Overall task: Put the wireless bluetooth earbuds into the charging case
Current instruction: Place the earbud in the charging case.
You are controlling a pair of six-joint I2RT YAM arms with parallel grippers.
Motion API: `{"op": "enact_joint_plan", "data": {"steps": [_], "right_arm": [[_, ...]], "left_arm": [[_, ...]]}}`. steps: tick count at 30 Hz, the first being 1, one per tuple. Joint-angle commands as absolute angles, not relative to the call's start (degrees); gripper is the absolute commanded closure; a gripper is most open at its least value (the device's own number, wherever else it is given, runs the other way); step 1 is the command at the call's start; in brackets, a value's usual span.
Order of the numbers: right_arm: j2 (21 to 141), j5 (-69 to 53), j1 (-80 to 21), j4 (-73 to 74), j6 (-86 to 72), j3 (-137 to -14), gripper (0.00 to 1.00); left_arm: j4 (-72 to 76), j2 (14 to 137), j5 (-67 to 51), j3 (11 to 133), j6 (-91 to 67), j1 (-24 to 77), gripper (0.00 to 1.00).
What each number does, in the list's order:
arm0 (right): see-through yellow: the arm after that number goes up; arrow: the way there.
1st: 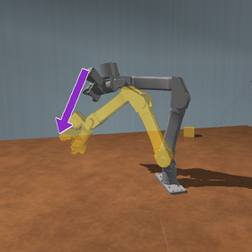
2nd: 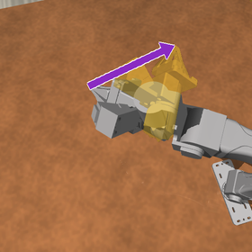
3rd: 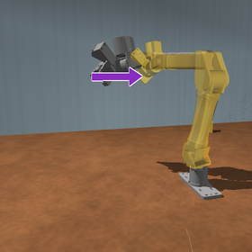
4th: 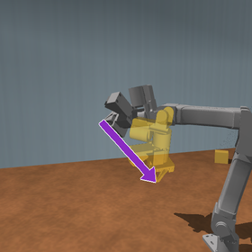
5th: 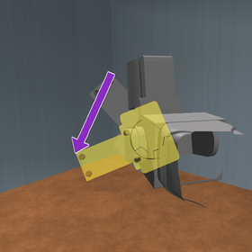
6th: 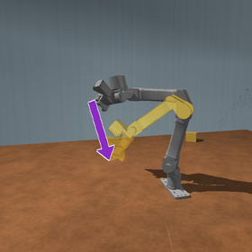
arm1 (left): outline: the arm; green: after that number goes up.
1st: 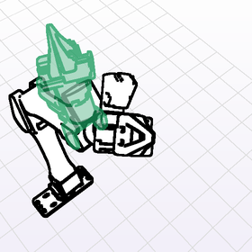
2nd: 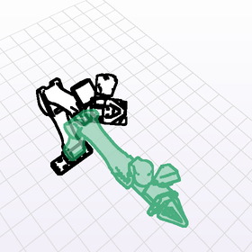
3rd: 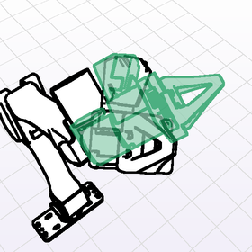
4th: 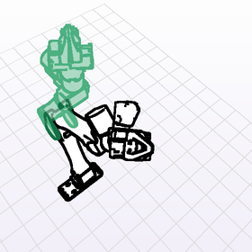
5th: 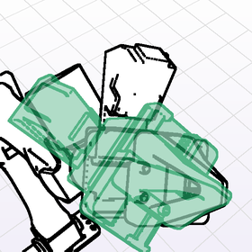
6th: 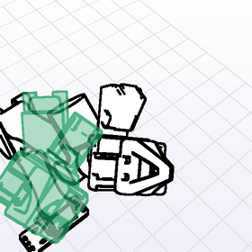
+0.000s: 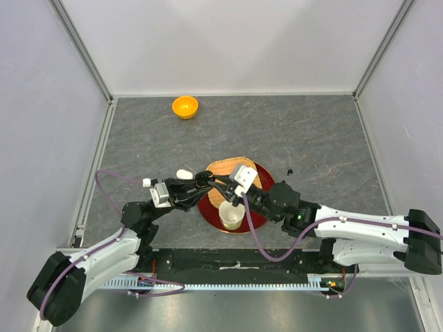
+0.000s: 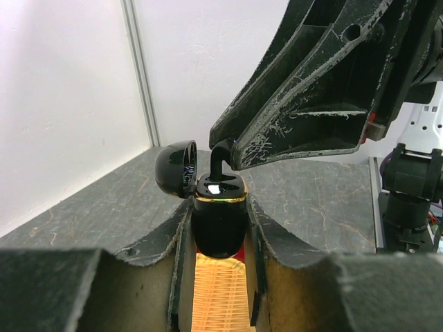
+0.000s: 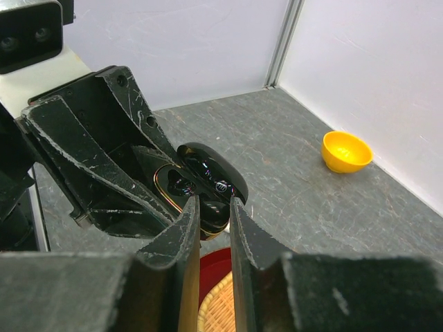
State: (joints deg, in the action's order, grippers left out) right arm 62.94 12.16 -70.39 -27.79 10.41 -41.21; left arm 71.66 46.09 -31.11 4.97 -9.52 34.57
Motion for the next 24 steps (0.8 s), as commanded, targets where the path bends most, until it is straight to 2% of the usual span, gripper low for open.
{"op": "enact_joint_plan", "data": {"steps": [1,6,8,12,14,15,20,24], "right_arm": [[64.6,14.7,-70.4,-26.0,11.3,-43.8,1.0],[65.6,15.1,-70.4,-22.6,9.6,-45.7,1.0],[66.1,14.6,-70.4,-20.2,8.8,-47.0,0.96],[66.4,13.8,-70.4,-17.7,6.6,-48.3,0.73],[66.3,13.6,-70.4,-17.7,5.4,-48.3,0.68],[65.9,13.9,-70.4,-18.2,4.8,-48.3,0.61],[63.7,16.4,-70.3,-21.2,2.1,-47.0,0.42],[59.8,20.1,-70.3,-25.9,0.4,-45.1,0.21]], "left_arm": [[93.0,45.7,-30.2,6.7,-9.6,34.6,0.98],[93.0,45.6,-30.2,6.7,-9.4,34.6,0.98],[93.0,45.6,-30.1,6.6,-9.4,34.6,0.98],[93.0,45.8,-29.4,6.5,-9.2,34.6,0.98],[93.0,46.1,-29.3,6.5,-9.1,34.6,0.98],[93.1,46.1,-29.1,6.5,-9.1,34.5,0.98],[93.1,46.9,-28.5,6.4,-8.8,34.6,0.98],[93.1,47.7,-28.1,6.4,-8.5,34.6,0.98]]}}
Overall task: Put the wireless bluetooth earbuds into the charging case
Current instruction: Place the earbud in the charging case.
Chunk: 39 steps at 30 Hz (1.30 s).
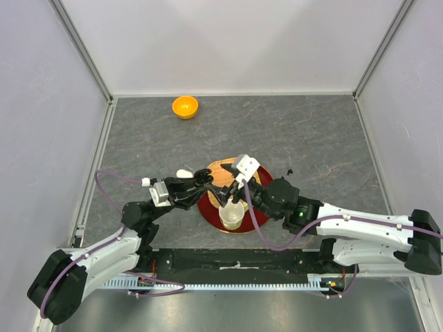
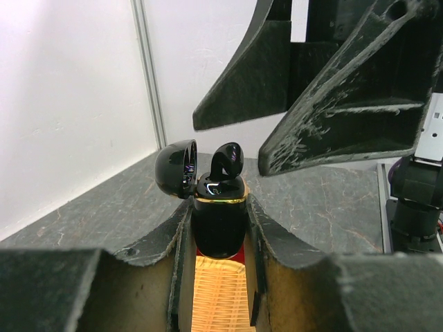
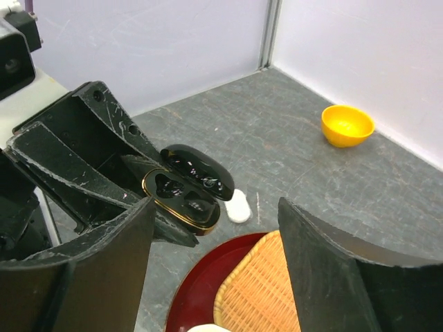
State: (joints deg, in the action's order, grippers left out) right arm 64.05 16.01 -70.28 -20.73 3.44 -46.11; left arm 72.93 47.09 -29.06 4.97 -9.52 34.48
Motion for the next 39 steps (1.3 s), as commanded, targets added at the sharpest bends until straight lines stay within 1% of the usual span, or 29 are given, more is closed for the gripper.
{"op": "enact_joint_plan", "data": {"steps": [1,3,5,6,7,11,13,14,15,16,17,18,19,20,22,23,25,26,29,34,35,39], "right_arm": [[59.0,21.2,-70.3,-26.4,0.2,-44.6,0.19],[56.8,22.1,-70.2,-27.3,-0.5,-44.5,0.13],[55.3,23.5,-70.1,-27.3,-2.0,-44.6,0.09],[53.9,24.5,-69.8,-26.5,-2.8,-45.3,0.03],[53.5,25.7,-69.7,-25.4,-3.2,-45.9,0.02],[53.3,44.0,-67.6,-16.0,-4.5,-50.2,0.02],[53.6,44.4,-63.3,-9.4,-8.3,-52.3,0.02],[53.5,42.3,-61.5,-5.1,-10.3,-53.0,0.02],[53.5,33.5,-58.7,-3.8,-11.3,-53.7,0.04],[53.6,28.9,-57.9,-3.1,-12.4,-53.8,0.05],[54.1,24.9,-57.6,-2.7,-12.6,-53.8,0.09],[54.6,17.3,-57.6,-2.0,-12.7,-54.0,0.12],[55.3,14.2,-57.6,-1.6,-13.1,-54.1,0.15],[56.8,10.6,-57.6,-0.3,-13.3,-54.6,0.22],[58.5,3.4,-57.6,-0.2,-14.1,-56.0,0.3],[59.8,0.9,-57.6,1.2,-14.8,-56.2,0.39],[60.6,-5.7,-57.6,0.9,-15.4,-56.9,0.46],[61.1,-6.3,-57.6,0.4,-16.1,-56.9,0.52],[60.7,-6.9,-57.7,-1.1,-16.5,-56.4,0.6],[59.9,-7.6,-57.6,-2.2,-16.6,-55.7,0.66],[59.9,-8.9,-57.6,-2.4,-16.7,-55.7,0.69],[60.2,-11.1,-57.6,-3.1,-17.2,-55.6,0.73]], "left_arm": [[93.1,47.8,-28.1,6.5,-8.4,34.6,0.98],[93.1,48.1,-28.1,6.4,-8.3,34.6,0.98],[93.1,48.3,-28.2,6.6,-8.4,34.6,0.98],[93.1,48.3,-28.1,6.5,-8.4,34.6,0.98],[93.1,48.4,-28.0,6.4,-8.4,34.6,0.98],[93.1,48.1,-27.9,6.2,-8.3,34.6,0.98],[93.1,48.1,-27.9,6.2,-8.6,34.6,0.98],[93.1,48.3,-27.9,6.2,-8.7,34.6,0.98],[93.1,48.2,-28.0,6.2,-8.9,34.6,0.98],[93.1,48.3,-28.0,6.2,-9.0,34.6,0.98],[93.1,48.3,-28.0,6.2,-9.0,34.6,0.98],[93.1,48.3,-28.0,6.2,-9.0,34.6,0.98],[93.1,48.3,-28.0,6.2,-9.1,34.6,0.98],[93.1,48.2,-28.0,6.2,-8.9,34.6,0.98],[93.1,48.1,-27.9,6.1,-9.0,34.6,0.98],[93.2,48.1,-27.8,6.0,-9.0,34.6,0.98],[93.1,48.1,-27.7,5.9,-8.9,34.6,0.98],[93.1,48.0,-27.7,5.9,-9.0,34.6,0.98],[93.0,48.0,-27.6,5.9,-8.8,34.6,0.98],[93.0,48.0,-27.6,5.8,-9.0,34.6,0.98],[93.2,48.0,-27.6,5.8,-9.0,34.6,0.98],[93.1,48.0,-27.4,5.8,-9.0,34.5,0.98]]}}
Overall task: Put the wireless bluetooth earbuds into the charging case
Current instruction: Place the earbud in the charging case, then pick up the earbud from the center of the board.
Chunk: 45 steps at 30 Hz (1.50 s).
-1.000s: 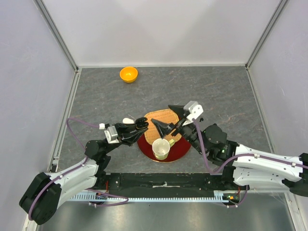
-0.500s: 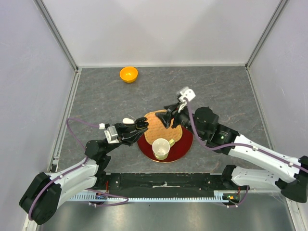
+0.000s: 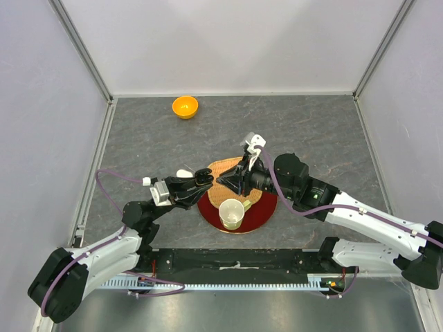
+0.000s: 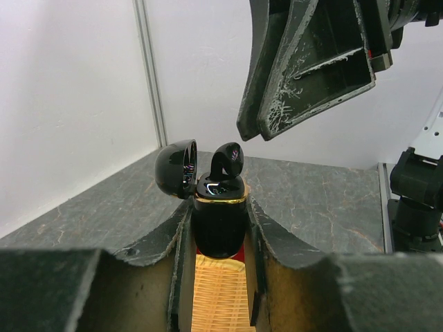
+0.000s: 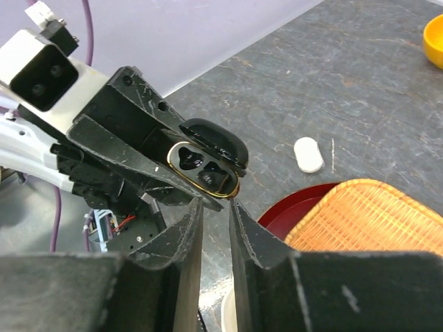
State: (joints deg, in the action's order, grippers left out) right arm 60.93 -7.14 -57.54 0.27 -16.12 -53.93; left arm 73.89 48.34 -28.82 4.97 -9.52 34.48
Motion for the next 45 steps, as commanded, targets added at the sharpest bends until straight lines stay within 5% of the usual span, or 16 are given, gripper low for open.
{"op": "enact_joint_plan", "data": {"steps": [1,29,35,39,41,42,45], "right_arm": [[60.4,-11.2,-57.7,-3.3,-17.5,-55.6,0.73],[65.4,-6.4,-57.6,-9.1,-17.0,-57.0,0.76],[58.4,-0.4,-57.6,-9.3,-15.9,-55.0,0.57],[53.3,16.5,-56.3,-3.0,-16.1,-54.0,0.46],[52.0,29.3,-53.5,-0.2,-19.8,-53.5,0.4],[51.2,32.6,-52.1,3.9,-21.6,-53.3,0.26],[53.2,36.7,-39.5,13.9,-29.0,-54.8,0.21]], "left_arm": [[93.1,48.0,-27.6,5.8,-9.1,34.6,0.98],[93.1,48.0,-28.9,6.5,-9.5,34.6,0.98],[92.6,48.9,-27.7,5.9,-8.2,34.6,0.98],[92.2,49.2,-27.4,6.1,-7.6,34.6,0.98],[92.0,49.1,-27.3,6.0,-7.6,34.6,0.98],[92.0,49.0,-27.4,5.9,-7.6,34.6,0.98],[92.0,49.0,-27.4,5.6,-7.8,34.6,0.98]]}}
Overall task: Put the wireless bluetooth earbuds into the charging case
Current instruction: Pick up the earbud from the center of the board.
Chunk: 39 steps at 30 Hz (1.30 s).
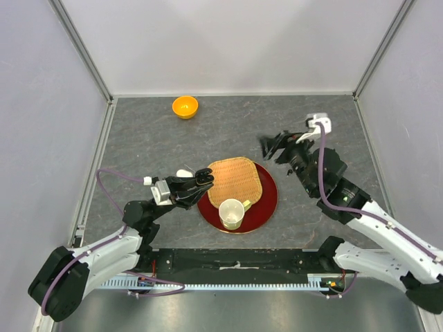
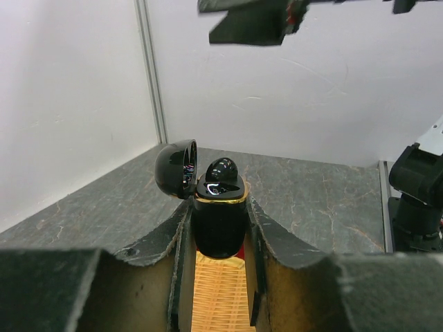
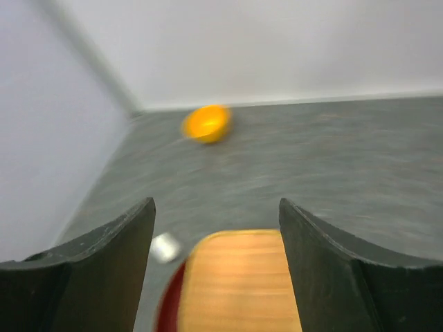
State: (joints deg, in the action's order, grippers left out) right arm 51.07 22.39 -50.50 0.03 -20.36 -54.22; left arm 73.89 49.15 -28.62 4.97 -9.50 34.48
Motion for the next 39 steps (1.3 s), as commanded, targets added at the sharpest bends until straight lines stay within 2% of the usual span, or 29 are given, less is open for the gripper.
{"op": "enact_joint_plan", "data": {"steps": [1,2,3,4,6,9,13,16,20,29,39], "right_arm": [[54.3,32.6,-36.2,16.0,-30.2,-55.3,0.18],[57.3,29.6,-32.7,19.0,-32.4,-55.5,0.15],[59.0,25.5,-25.6,19.9,-33.3,-55.8,0.14],[60.8,17.5,-22.0,20.6,-34.5,-55.7,0.13],[66.7,9.8,-13.7,20.9,-38.1,-54.5,0.13],[74.1,4.5,-9.2,20.7,-41.8,-53.8,0.14],[81.6,2.5,-8.2,20.4,-45.1,-54.8,0.18],[86.9,3.4,-8.3,20.2,-47.9,-55.8,0.25],[90.4,3.4,-8.1,20.6,-49.6,-57.2,0.29],[93.3,5.5,-8.2,20.9,-52.0,-57.4,0.41],[94.7,4.7,-8.3,21.2,-52.1,-56.4,0.47]], "left_arm": [[92.0,49.0,-27.4,5.6,-7.8,34.6,0.98],[92.0,48.9,-27.5,5.6,-7.8,34.6,0.98],[92.0,48.7,-27.7,5.5,-8.0,34.6,0.98],[92.0,48.6,-27.7,5.5,-8.2,34.6,0.98],[91.9,48.3,-27.7,5.3,-8.2,34.5,0.98],[91.6,47.6,-27.7,5.0,-8.1,34.5,0.98],[90.9,47.2,-27.6,5.0,-7.6,34.6,0.98],[90.7,47.2,-27.7,5.0,-7.4,34.5,0.98],[90.4,47.4,-27.7,5.1,-6.9,34.5,0.98],[90.4,48.0,-27.6,5.2,-6.7,34.6,0.98],[90.4,48.2,-27.3,5.1,-6.6,34.6,0.98]]}}
